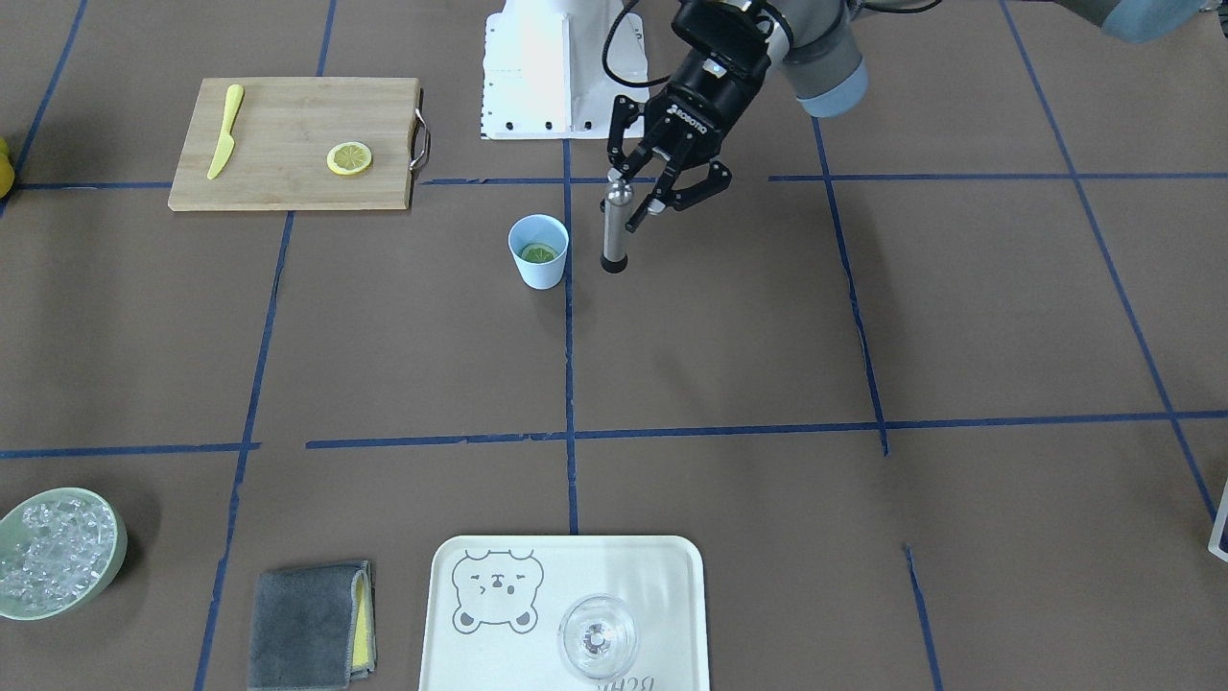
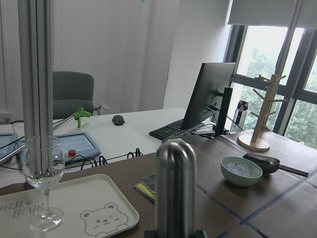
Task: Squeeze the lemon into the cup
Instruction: 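Lift the muddler out of the cup and carry it back to its spot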
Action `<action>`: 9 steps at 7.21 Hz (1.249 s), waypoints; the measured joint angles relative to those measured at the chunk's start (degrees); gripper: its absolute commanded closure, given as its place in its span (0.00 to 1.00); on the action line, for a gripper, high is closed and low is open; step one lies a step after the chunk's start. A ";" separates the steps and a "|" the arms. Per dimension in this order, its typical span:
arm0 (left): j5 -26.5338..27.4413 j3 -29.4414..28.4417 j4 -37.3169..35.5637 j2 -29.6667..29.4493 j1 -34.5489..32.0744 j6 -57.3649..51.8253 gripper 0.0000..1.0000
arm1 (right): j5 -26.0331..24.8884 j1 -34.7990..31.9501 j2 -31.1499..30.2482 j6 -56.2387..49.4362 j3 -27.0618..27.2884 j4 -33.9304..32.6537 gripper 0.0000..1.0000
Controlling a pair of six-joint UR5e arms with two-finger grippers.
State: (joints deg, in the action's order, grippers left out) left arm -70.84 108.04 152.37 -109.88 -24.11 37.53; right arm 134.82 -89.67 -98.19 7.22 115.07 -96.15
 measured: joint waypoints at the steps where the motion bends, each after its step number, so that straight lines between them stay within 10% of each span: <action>1: -4.70 2.24 -0.11 5.02 -2.08 2.12 1.00 | 0.02 -0.03 -0.04 0.06 0.21 0.00 0.00; 4: -20.80 7.78 -1.16 19.01 -7.57 11.89 1.00 | 0.09 -0.06 -0.14 0.15 0.61 0.00 0.00; 7: -55.22 7.80 -12.28 22.26 -23.33 26.17 1.00 | 0.01 -0.07 -0.52 0.00 0.84 0.08 0.00; 9: -60.75 5.77 -18.43 22.84 -26.99 28.28 1.00 | 0.02 -0.06 -0.65 -0.02 0.78 0.03 0.00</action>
State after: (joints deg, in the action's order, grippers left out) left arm -131.58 113.81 133.94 -87.04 -51.09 65.82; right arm 134.84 -89.73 -98.84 7.21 115.85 -96.12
